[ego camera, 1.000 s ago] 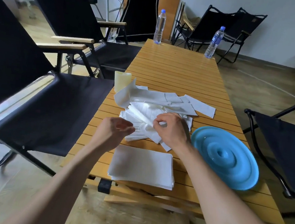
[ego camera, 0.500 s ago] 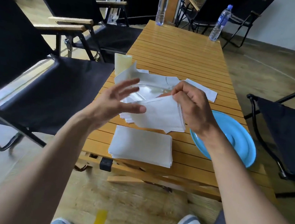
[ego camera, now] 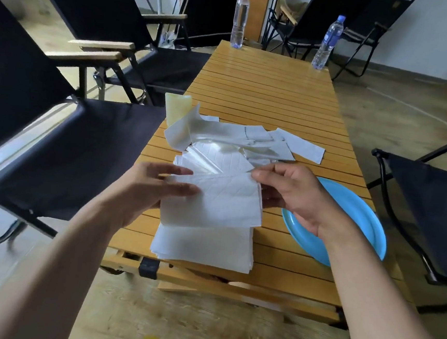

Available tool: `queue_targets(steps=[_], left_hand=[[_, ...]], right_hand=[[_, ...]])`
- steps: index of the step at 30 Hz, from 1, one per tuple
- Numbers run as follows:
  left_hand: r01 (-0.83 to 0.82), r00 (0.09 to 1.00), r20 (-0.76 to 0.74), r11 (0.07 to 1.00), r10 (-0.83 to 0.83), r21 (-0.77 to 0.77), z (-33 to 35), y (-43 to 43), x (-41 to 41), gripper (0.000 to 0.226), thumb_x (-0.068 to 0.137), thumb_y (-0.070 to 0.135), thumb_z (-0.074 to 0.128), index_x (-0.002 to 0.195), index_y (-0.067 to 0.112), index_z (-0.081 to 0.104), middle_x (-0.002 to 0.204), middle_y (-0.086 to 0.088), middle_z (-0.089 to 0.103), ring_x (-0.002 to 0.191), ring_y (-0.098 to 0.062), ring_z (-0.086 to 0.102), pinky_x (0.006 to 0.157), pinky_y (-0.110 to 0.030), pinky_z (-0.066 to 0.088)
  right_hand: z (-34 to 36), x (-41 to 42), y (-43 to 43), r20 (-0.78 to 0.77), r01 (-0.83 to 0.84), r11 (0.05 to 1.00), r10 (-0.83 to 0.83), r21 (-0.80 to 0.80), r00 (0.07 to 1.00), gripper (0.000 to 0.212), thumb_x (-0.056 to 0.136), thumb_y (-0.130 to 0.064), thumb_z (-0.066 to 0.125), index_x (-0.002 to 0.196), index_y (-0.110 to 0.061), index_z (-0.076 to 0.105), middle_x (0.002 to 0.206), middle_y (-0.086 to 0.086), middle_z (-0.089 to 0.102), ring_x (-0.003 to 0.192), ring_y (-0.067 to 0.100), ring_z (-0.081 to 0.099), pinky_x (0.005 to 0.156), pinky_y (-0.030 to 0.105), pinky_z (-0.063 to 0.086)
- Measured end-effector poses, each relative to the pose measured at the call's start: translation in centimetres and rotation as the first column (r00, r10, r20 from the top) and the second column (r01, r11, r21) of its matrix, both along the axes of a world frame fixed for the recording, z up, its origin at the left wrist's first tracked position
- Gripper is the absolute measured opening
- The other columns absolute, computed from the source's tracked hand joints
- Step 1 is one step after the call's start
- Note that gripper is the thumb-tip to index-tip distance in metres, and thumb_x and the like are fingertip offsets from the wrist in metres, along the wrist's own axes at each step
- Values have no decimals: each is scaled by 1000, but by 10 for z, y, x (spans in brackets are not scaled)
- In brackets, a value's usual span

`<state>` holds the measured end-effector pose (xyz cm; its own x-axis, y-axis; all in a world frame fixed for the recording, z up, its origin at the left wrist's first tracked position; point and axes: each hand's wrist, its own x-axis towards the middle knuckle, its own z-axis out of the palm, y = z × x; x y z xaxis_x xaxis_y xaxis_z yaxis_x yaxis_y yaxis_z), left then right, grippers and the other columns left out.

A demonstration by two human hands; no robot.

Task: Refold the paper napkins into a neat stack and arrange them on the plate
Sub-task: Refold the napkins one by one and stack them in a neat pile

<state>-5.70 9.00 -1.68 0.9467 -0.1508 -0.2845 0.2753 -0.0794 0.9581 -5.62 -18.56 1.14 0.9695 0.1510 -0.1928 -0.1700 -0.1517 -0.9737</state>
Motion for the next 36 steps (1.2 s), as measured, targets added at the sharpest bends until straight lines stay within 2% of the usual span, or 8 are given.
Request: queue_targets(steps=[4, 8, 12, 21, 25, 29, 31, 36], left_hand=[[-172, 983, -79, 984, 168, -47, -18, 6, -15, 69, 44, 34, 93, 107, 11, 74, 92, -11, 78, 74, -23, 72, 63, -27, 61], [-140, 981, -152, 980, 118, -143, -17, 4, -16, 71, 47, 22, 98, 112, 11, 72, 90, -10, 75, 68, -17, 69, 60, -23, 57], [-69, 993, -103, 996, 63, -53, -6, -6, -12, 64, 53, 24, 94, 112, 13, 69, 92, -8, 79, 81, -20, 77, 56, -20, 55], [-228, 972, 62, 973, 229, -20, -2, -5, -8, 30, 68, 21, 86, 93, 7, 76, 84, -7, 79, 78, -18, 77, 54, -18, 55], [-282, 950, 132, 959, 281, -18, -1, 1, -5, 25, 70, 18, 85, 92, 9, 76, 83, -6, 79, 77, -17, 77, 61, -24, 57], [-423, 900, 113, 906, 422, -15, -8, 12, 4, 11, 86, 10, 75, 95, 17, 73, 94, -8, 78, 88, -22, 75, 77, -32, 58], [-489, 866, 105, 872, 490, -34, -9, 16, 7, 14, 93, 8, 66, 92, 21, 71, 101, -7, 74, 94, -23, 72, 74, -31, 57], [-576, 783, 164, 799, 600, -172, -1, 20, 7, 24, 93, 11, 57, 80, 26, 70, 106, 1, 60, 107, -26, 61, 65, -29, 59]], right_hand=[[-2, 1, -1, -148, 122, 987, -106, 101, 983, 25, 87, -16, 74, 108, -1, 75, 102, 17, 76, 84, 24, 71, 68, 31, 61], [-1, 3, 0, -157, 263, 951, -238, 163, 959, 19, 85, -17, 74, 101, -5, 76, 91, 11, 77, 75, 21, 70, 59, 26, 55], [1, 7, -2, -113, 393, 894, -377, 216, 919, 19, 84, -21, 77, 99, -10, 77, 91, 8, 77, 78, 19, 69, 65, 30, 53], [4, 10, -7, -187, 300, 839, -239, 455, 953, 46, 76, -26, 76, 118, -6, 70, 109, 11, 76, 93, 22, 73, 75, 34, 61], [-1, 17, -10, -202, 363, 787, -301, 499, 932, 39, 83, -20, 76, 120, -7, 71, 110, 10, 76, 91, 19, 75, 66, 30, 60], [-23, 35, -7, -243, 539, 630, -497, 559, 833, 23, 95, -12, 66, 116, -5, 69, 109, 11, 76, 92, 20, 75, 64, 29, 60], [-41, 43, -4, -266, 615, 615, -566, 494, 780, 15, 95, -12, 66, 108, -6, 70, 107, 13, 75, 89, 20, 74, 65, 30, 61], [-71, 54, -1, -98, 680, 733, -674, 34, 732, 11, 93, -28, 71, 91, -18, 71, 103, 7, 74, 101, 27, 70, 91, 48, 58]])
